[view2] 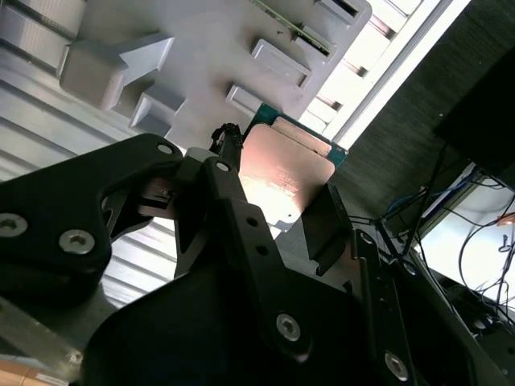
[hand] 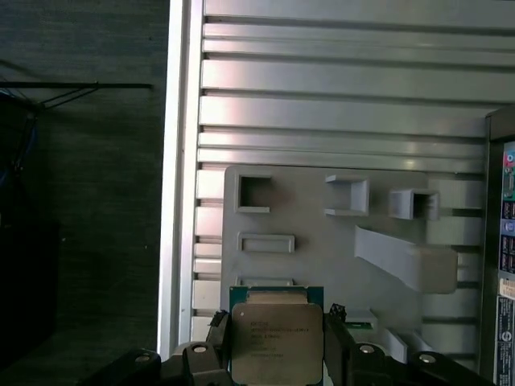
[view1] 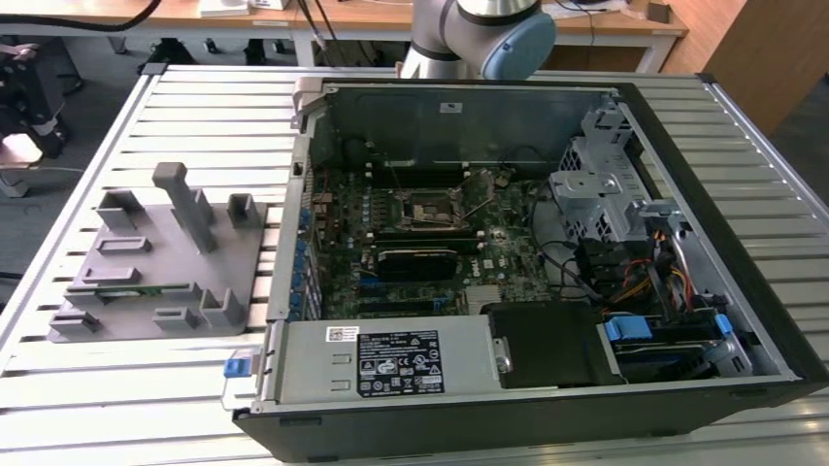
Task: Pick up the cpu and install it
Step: 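Pick up the cpu and move it towards the insertion slot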
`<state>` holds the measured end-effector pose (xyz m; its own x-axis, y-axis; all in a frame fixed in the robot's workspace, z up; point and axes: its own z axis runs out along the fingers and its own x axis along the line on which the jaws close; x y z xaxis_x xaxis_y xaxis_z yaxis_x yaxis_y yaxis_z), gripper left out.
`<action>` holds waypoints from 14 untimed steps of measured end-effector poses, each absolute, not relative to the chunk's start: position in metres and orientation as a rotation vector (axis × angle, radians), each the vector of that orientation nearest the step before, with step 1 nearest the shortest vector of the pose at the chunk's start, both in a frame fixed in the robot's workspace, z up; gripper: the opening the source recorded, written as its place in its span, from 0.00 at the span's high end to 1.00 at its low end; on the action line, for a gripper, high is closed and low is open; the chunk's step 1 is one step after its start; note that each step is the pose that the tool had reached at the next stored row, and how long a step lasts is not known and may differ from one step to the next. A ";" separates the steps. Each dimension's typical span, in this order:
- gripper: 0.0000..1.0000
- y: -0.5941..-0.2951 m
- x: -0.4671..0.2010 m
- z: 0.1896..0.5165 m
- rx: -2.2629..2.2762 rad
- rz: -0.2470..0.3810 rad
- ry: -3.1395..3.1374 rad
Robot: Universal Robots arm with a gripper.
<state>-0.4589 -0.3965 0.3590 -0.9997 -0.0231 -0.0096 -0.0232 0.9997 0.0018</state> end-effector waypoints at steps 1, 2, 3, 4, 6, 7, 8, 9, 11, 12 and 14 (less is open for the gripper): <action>0.46 -0.396 -0.459 0.361 -0.036 0.003 3.132; 0.46 -0.396 -0.459 0.363 -0.036 0.003 3.132; 0.46 -0.396 -0.459 0.365 -0.036 0.003 3.132; 0.46 -0.396 -0.459 0.366 -0.036 0.003 3.132; 0.46 -0.396 -0.459 0.369 -0.036 0.003 3.132; 0.46 -0.396 -0.459 0.371 -0.036 0.003 3.132; 0.46 -0.396 -0.459 0.373 -0.036 0.003 3.132; 0.46 -0.396 -0.459 0.375 -0.036 0.003 3.132; 0.46 -0.396 -0.459 0.379 -0.036 0.003 3.132; 0.46 -0.396 -0.459 0.381 -0.036 0.003 3.132; 0.46 -0.396 -0.459 0.385 -0.036 0.003 3.132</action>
